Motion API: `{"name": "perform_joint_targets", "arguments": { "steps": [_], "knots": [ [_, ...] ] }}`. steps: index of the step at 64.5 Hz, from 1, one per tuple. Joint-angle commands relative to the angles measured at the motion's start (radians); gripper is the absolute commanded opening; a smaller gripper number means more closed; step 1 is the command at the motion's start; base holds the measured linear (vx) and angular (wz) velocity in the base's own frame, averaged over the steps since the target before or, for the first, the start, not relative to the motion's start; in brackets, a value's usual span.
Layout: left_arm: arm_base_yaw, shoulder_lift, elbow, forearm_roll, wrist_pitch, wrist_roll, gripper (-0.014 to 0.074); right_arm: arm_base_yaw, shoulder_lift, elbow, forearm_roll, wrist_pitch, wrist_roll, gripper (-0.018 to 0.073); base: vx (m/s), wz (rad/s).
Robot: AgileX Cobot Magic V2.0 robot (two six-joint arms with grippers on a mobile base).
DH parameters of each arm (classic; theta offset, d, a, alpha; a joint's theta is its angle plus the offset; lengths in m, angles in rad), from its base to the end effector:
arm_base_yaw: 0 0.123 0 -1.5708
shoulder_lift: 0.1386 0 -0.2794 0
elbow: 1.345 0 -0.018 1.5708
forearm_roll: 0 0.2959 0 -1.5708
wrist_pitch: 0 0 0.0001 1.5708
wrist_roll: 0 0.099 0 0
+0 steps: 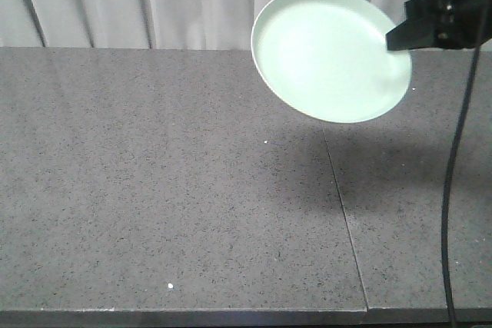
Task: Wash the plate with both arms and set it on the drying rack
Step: 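Grip the plate rim with the right gripper and lift it up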
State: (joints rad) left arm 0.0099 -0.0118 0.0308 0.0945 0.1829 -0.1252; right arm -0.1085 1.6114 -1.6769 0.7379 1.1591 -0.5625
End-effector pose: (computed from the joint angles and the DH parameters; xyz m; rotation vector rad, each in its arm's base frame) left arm 0.1151 0.0028 0.1851 -0.0484 1.6840 -0.0024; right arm 0.3931 0.0186 0.4004 -0.4022 2.2739 0.6491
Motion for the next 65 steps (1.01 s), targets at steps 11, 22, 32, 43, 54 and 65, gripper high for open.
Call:
{"name": "perform_joint_targets", "arguments": {
  "steps": [11,22,32,43,54,65],
  "knots": [
    [-0.005,-0.013,-0.03,-0.007,-0.072,-0.007,-0.0006,-0.058,-0.207,-0.02,0.087,0.078,-0.041,-0.0001,0.0,0.0],
    [-0.005,-0.013,-0.03,-0.007,-0.072,-0.007,-0.0006,-0.058,-0.337,0.107,0.121,-0.008,-0.067,-0.0001,0.0,0.0],
    [-0.005,-0.013,-0.03,-0.007,-0.072,-0.007,-0.0006,-0.058,-0.481,0.373,0.14,-0.078,-0.139,-0.0001,0.0,0.0],
    [-0.005,-0.013,-0.03,-0.007,-0.072,-0.007,-0.0006,-0.058,-0.668,0.705,0.138,-0.186,-0.193,-0.0001,0.0,0.0],
    [-0.005,-0.013,-0.03,-0.007,-0.072,-0.007,-0.0006,-0.058,-0.85,0.986,0.139,-0.299,-0.219,-0.0001,0.0,0.0],
    [-0.005,-0.013,-0.03,-0.007,-0.072,-0.007,-0.0006,-0.058,-0.994,1.13,0.142,-0.31,-0.219,-0.0001,0.0,0.0]
  ]
}}
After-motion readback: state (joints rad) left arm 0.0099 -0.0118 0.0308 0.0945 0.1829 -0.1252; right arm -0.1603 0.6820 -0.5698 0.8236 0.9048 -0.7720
